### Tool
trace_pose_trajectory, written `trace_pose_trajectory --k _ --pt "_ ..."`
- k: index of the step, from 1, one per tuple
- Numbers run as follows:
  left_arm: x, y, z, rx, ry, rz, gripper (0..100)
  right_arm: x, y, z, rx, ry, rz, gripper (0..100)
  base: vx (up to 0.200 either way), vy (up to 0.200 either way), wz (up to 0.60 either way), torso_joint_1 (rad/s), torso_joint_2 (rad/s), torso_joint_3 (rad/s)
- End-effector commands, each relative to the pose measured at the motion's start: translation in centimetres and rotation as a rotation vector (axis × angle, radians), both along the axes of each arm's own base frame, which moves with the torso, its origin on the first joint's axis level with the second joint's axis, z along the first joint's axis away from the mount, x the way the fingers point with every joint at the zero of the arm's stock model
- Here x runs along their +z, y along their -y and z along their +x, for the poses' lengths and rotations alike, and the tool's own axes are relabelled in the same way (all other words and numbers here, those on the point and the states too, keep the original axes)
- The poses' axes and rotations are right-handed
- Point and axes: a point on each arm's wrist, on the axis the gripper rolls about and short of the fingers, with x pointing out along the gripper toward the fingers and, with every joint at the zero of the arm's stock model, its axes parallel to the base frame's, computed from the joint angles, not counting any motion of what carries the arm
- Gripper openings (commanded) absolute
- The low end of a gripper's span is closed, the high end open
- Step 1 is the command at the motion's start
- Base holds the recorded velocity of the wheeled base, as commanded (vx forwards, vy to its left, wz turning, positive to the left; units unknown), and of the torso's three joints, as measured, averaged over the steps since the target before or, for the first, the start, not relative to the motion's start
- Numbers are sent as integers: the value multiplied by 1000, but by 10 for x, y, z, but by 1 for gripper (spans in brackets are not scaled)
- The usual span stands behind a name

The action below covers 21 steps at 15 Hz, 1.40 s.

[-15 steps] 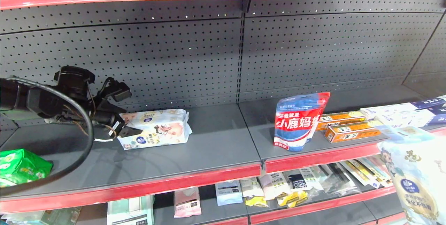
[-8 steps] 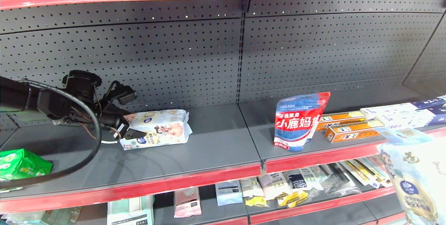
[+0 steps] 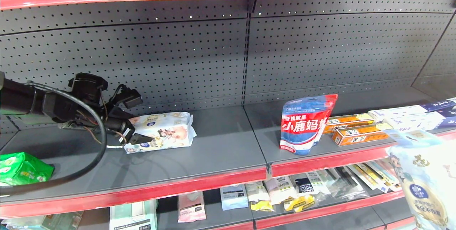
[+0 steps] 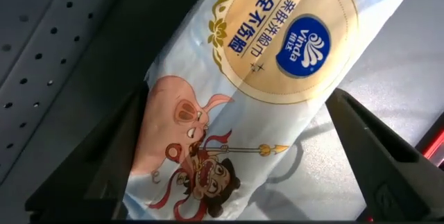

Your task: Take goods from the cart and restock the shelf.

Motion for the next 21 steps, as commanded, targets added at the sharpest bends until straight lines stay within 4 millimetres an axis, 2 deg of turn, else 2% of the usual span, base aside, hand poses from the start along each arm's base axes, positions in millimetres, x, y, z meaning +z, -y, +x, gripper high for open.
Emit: trace_pose_trajectory --k 1,4,5,10,13,16,21 --pt "-1 0 1 -1 -2 2 100 0 0 0 0 -2 0 0 0 0 0 0 0 0" --pt "-3 0 1 -3 -9 1 100 0 0 0 0 -2 0 0 0 0 0 0 0 0" --pt "-4 0 1 -10 -8 6 0 0 0 0 0 -2 0 0 0 0 0 0 0 0" --pt "-14 0 2 -32 -28 18 0 0 0 0 1 -3 -5 0 0 0 0 0 0 0" --pt "-12 3 1 -71 -14 -1 0 0 0 0 4 -4 -14 0 0 0 0 0 0 0" --pt "3 1 -18 -158 -37 -7 0 0 0 0 4 -5 -13 0 0 0 0 0 0 0" --pt "2 -14 -26 -271 26 36 0 0 0 0 4 -5 -13 0 0 0 0 0 0 0"
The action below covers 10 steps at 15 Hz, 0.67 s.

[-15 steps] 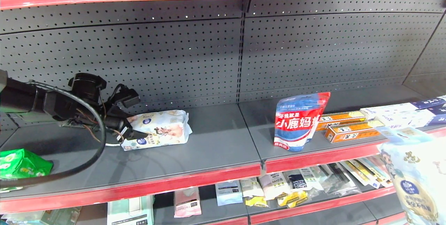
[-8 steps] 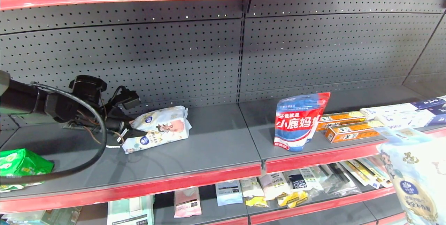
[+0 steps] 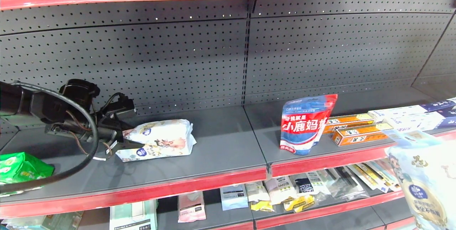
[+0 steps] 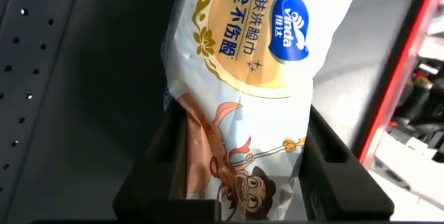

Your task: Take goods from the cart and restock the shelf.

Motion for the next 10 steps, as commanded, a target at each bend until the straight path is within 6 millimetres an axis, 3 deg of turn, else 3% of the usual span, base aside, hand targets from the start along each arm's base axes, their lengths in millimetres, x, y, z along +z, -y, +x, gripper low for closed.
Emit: trace_pose_trajectory --k 1,10 --pt "5 -2 -9 -2 10 -3 0 0 0 0 -2 -1 -1 0 0 0 0 0 0 0" --pt "10 3 -39 -70 25 4 0 2 0 0 -11 4 -5 0 0 0 0 0 0 0"
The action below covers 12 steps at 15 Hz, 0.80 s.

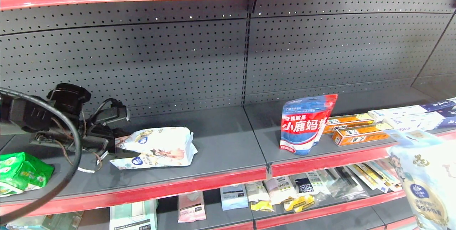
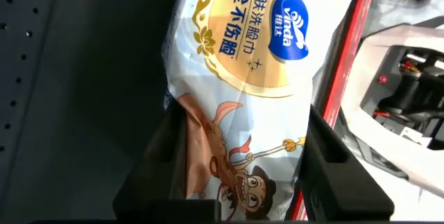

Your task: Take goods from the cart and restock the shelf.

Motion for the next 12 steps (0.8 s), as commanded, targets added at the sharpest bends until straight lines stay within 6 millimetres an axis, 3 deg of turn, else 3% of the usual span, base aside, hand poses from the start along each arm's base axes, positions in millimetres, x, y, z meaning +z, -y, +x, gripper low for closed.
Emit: trace_pose_trajectory --k 1,12 --pt "1 1 -8 1 -2 13 0 1 0 0 0 0 -1 0 0 0 0 0 0 0" --pt "-8 -2 -30 48 -68 36 0 6 0 1 0 19 -2 0 0 0 0 0 0 0"
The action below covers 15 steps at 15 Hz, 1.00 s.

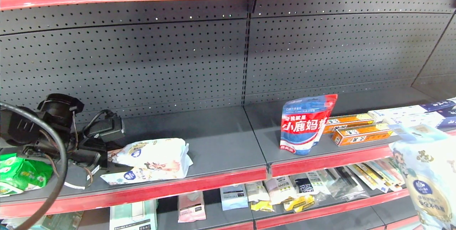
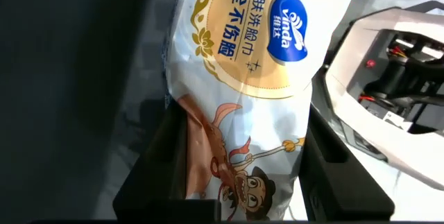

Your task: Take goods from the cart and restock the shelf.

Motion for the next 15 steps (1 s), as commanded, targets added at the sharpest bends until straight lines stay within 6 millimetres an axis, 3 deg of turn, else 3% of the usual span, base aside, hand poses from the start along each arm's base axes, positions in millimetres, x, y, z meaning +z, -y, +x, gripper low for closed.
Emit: trace_pose_trajectory --k 1,15 --pt "1 0 -2 20 -10 -11 0 0 0 0 0 0 0 0 0 0 0 0 0 0" --pt "-6 0 -1 48 -11 -28 0 -1 0 0 0 -7 0 0 0 0 0 0 0 0"
